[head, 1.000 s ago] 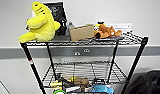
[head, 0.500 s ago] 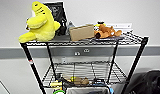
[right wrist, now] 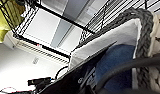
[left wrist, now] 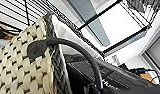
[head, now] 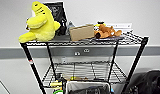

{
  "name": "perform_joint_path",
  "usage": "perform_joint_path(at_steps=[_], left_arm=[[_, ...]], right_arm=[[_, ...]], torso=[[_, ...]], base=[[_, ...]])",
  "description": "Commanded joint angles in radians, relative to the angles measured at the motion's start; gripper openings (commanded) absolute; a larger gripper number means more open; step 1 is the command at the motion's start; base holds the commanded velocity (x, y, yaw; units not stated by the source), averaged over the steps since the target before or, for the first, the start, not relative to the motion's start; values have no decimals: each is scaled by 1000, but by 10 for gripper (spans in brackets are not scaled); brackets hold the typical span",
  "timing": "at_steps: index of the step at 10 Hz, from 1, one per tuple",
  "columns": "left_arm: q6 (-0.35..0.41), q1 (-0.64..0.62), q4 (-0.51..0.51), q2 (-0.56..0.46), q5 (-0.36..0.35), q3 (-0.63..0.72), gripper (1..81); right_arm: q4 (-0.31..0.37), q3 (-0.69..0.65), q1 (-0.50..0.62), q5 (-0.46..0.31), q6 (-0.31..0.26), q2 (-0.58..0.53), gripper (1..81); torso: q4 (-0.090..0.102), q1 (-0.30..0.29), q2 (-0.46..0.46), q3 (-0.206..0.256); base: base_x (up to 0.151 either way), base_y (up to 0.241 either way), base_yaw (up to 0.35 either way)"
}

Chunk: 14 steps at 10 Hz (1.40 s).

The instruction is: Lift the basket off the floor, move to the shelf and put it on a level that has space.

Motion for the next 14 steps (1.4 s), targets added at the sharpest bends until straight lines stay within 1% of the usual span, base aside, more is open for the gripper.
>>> perform_joint_path(at_steps=[1,4,7,10,11,14], left_arm=[[-39,-160,28,-33,-22,120,10],[-93,-206,30,-35,-22,130,10],[-124,-265,28,-47,-18,156,10],[-171,-325,28,-67,-10,173,10],[-184,-344,28,-72,-10,179,10],[-208,-384,25,-81,-9,184,10]], right_arm=[[36,113,173,67,-14,-23,10],[66,136,221,65,-14,-38,10],[101,151,275,34,-14,-48,10],[132,162,322,28,-14,-48,10],[134,164,335,24,-14,-48,10],[172,170,382,11,-14,-51,10]], torso=[[0,0,0,0],[0,0,0,0],[0,0,0,0],[0,0,0,0],[0,0,0,0],[0,0,0,0]], base=[[0,0,0],[0,0,0],[0,0,0],[0,0,0],[0,0,0],[0,0,0]])
